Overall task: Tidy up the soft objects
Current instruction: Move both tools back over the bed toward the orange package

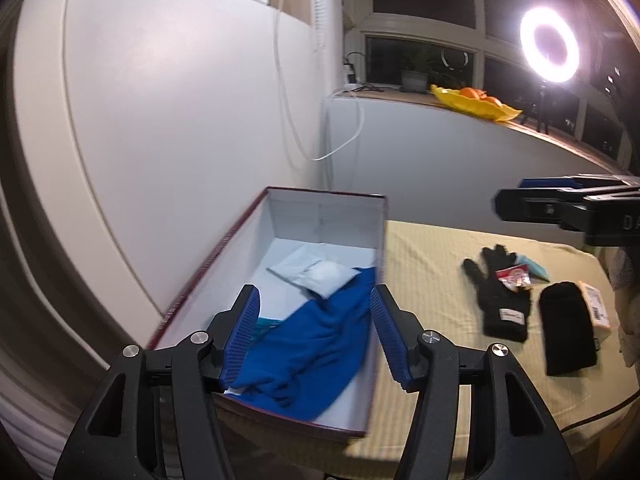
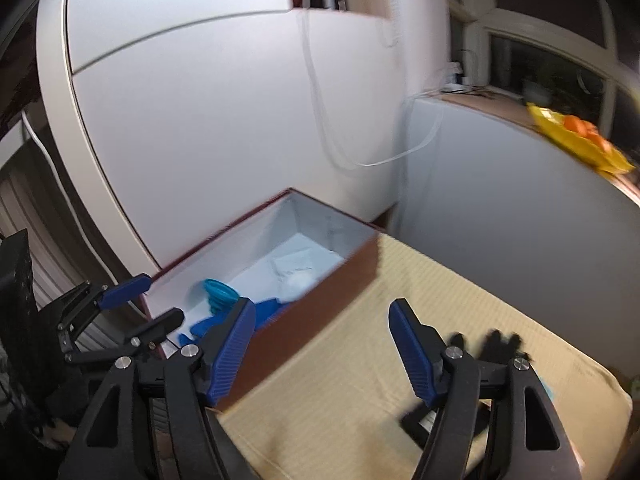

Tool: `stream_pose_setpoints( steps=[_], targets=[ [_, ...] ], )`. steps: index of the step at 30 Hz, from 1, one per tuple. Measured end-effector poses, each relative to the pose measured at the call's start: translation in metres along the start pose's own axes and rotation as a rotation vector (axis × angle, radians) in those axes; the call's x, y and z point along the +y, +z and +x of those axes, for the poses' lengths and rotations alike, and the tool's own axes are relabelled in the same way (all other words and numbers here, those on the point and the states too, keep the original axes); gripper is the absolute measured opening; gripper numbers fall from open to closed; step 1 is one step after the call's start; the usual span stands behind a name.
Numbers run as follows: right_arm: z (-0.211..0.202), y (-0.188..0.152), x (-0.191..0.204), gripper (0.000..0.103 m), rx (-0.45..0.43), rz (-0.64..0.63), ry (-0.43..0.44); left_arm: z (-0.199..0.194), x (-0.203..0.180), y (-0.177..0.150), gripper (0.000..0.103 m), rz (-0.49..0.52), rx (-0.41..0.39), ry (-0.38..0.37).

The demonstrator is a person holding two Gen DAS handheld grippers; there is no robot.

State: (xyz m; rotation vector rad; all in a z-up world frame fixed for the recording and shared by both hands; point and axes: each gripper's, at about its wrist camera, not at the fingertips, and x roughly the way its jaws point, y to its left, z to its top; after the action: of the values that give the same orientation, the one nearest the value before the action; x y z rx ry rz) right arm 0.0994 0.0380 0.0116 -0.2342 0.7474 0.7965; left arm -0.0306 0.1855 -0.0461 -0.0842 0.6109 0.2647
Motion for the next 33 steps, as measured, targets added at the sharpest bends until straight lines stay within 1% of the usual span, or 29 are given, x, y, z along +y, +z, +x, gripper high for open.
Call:
stream_pose_setpoints(
  steps=[4,5,8,11,17,20,23,25,27,33],
  targets=[
    [-0.035,-0.022,-0.032,0.068,-0.027,0.038,-0.053,0.000,-0.024,0.000,0.057,0.011,0.003,-0.062],
    [-0.044,-0.029,-0.041,0.070,-0.034,0.048,-0.070,0.001,-0.028,0.000,0.057,0.017,0.006,-0.072],
    [-0.070,-0.054,-0.070,0.072,-0.044,0.088,-0.125,0.004,-0.050,-0.001,0.057,0.045,0.017,-0.108],
    [-0.095,-0.079,-0.099,0.072,-0.043,0.144,-0.160,0.009,-0.068,-0.003,0.057,0.055,0.037,-0.153],
    [-0.131,-0.127,-0.152,0.072,-0.025,0.256,-0.238,0.019,-0.108,-0.011,0.057,0.093,0.080,-0.231],
    [-0.144,-0.151,-0.177,0.072,-0.012,0.323,-0.272,0.025,-0.128,-0.015,0.057,0.109,0.108,-0.276],
    [-0.150,-0.170,-0.197,0.072,0.005,0.385,-0.274,0.030,-0.152,-0.019,0.057,0.139,0.138,-0.319],
    [-0.150,-0.178,-0.205,0.072,0.015,0.410,-0.275,0.032,-0.166,-0.023,0.058,0.157,0.154,-0.345],
    [-0.149,-0.188,-0.213,0.072,0.026,0.429,-0.276,0.034,-0.181,-0.028,0.064,0.174,0.170,-0.376],
    [-0.145,-0.207,-0.233,0.072,0.046,0.498,-0.268,0.041,-0.215,-0.032,0.064,0.208,0.216,-0.462]
  ],
)
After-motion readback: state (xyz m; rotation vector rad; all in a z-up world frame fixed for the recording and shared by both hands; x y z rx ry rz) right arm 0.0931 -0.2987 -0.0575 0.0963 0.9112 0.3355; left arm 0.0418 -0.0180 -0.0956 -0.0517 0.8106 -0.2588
